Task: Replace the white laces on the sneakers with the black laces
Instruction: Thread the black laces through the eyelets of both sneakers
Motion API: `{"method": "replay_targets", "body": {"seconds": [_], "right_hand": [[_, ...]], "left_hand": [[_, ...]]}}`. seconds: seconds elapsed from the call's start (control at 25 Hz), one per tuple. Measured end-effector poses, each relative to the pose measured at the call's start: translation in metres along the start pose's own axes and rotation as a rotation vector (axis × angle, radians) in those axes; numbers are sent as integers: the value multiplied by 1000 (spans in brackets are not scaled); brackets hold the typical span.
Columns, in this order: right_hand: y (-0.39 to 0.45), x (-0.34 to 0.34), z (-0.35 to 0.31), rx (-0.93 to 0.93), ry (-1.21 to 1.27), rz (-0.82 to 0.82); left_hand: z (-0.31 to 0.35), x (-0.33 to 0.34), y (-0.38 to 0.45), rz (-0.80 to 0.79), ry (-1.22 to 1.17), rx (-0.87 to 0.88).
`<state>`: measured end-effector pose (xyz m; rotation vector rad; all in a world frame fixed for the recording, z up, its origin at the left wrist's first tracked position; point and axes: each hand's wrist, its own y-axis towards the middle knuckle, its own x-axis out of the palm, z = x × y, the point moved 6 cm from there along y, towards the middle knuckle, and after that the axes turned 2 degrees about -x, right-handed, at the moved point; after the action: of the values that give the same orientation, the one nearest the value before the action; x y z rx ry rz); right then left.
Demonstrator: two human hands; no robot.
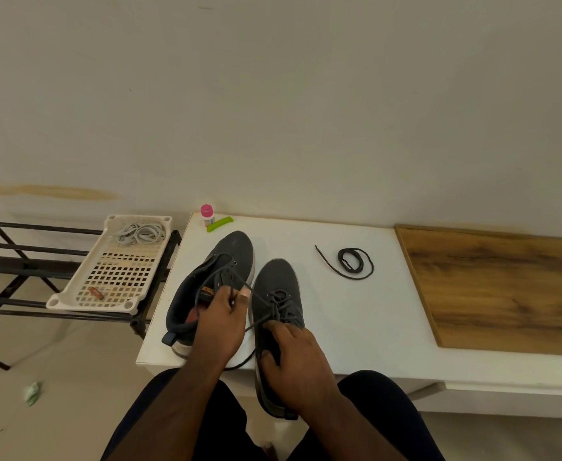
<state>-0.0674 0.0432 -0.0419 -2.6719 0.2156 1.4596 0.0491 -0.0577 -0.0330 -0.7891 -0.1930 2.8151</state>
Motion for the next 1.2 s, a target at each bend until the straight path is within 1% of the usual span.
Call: {"method": "replay_targets", "body": {"seconds": [0.04, 0.12, 0.16, 0.28, 0.36, 0.44, 0.48, 0.56, 0.68, 0.76, 0.84, 0.92, 1.04, 1.12, 1.2], "right_hand": [[0, 0, 0, 0, 0, 1], [0, 0, 0, 3, 5, -2], [0, 0, 0, 4, 9, -6], [-1, 0, 0, 9, 18, -11], [-2, 0, 1, 21, 21, -14], [-2, 0, 1, 21, 20, -16], [-1, 0, 1, 21, 21, -16], [-1, 0, 2, 23, 23, -15], [-1, 2, 2, 26, 20, -14], [-2, 2, 2, 26, 23, -17], [-2, 2, 3, 24, 25, -15], [-1, 1, 4, 20, 22, -12], [-1, 0, 3, 6, 22, -15], [-1, 0, 2, -6, 14, -14], [-2, 0, 1, -6, 10, -18]], "left_hand": [[-5, 4, 1, -56, 58, -35], [-18, 12, 2, -171, 69, -181], [-23, 14, 4, -199, 102, -224], [-34, 19, 7, -252, 384, -160], [-42, 25, 2, -325, 479, -193], [-46, 31, -3, -382, 525, -217], [-46, 32, -4, -387, 541, -212], [-46, 36, -4, -377, 620, -137], [-48, 44, -6, -376, 849, 12], [-48, 47, -6, -365, 917, 60], [-50, 49, -3, -348, 905, 68], [-45, 43, 1, -291, 838, 50], [-26, 29, 5, -151, 616, 45], [-12, 21, 2, -93, 477, 48], [-4, 12, 1, -29, 403, 80]]}}
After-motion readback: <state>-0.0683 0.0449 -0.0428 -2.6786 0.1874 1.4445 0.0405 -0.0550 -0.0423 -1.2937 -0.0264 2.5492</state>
